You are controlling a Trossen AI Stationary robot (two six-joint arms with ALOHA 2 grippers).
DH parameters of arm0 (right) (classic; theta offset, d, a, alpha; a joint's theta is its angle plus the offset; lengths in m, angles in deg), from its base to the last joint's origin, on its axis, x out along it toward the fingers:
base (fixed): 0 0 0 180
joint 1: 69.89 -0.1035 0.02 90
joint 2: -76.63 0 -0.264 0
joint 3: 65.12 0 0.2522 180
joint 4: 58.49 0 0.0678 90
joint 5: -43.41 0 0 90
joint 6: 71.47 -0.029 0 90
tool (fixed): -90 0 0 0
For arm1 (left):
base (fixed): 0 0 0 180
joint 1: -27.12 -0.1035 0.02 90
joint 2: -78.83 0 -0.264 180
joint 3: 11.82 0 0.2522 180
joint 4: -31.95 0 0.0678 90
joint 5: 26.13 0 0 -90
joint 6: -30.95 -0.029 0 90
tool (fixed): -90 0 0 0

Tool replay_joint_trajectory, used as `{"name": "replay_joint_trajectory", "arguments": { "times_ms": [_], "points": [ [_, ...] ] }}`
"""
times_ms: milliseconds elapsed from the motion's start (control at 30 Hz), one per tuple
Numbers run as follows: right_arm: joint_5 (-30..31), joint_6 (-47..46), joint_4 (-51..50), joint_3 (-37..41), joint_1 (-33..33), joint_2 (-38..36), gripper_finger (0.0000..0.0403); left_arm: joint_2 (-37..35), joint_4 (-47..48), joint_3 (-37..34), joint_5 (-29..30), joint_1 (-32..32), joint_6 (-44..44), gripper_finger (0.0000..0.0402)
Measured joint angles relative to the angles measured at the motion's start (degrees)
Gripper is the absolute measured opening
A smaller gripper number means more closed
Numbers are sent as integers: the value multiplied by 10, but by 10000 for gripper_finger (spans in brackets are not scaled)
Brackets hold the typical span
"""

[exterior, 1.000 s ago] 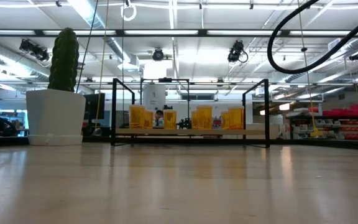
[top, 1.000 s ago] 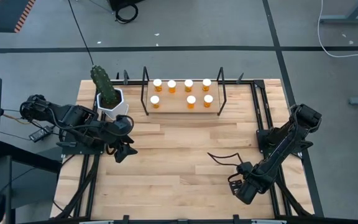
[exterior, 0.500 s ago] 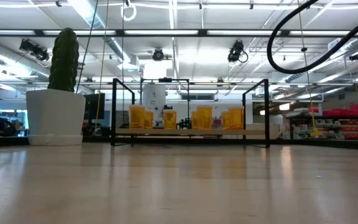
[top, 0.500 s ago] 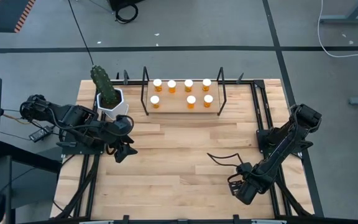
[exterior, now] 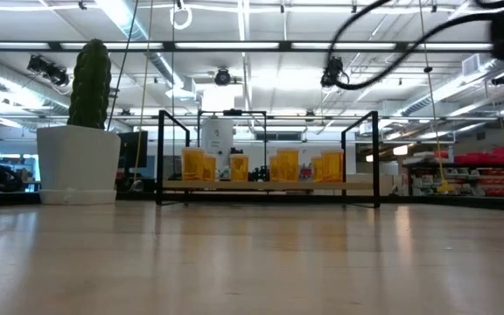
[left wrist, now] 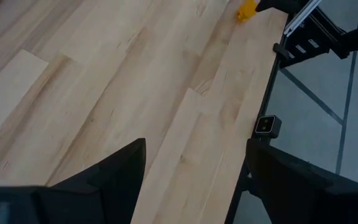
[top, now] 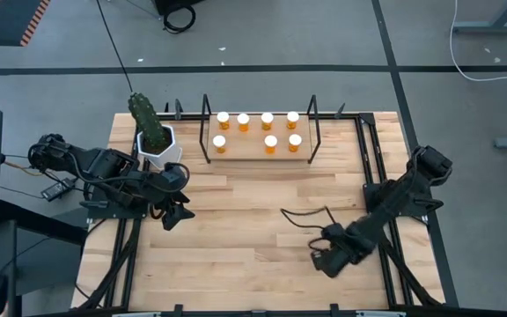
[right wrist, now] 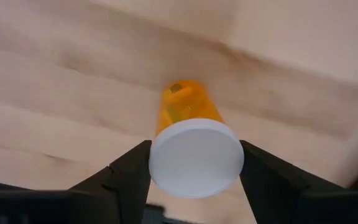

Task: Pick and place medicine bottles onto shelf by color
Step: Put the orange pill bottle on the shelf

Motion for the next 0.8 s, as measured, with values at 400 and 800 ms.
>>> {"name": "replay_joint_trajectory", "arguments": {
  "times_ms": [400,800],
  "points": [
    [4,349,48,-5,231,0,227,0,0,0,0,0,1,281],
    [5,496,97,-23,365,11,227,0,0,0,0,0,12,281]
  ]
}}
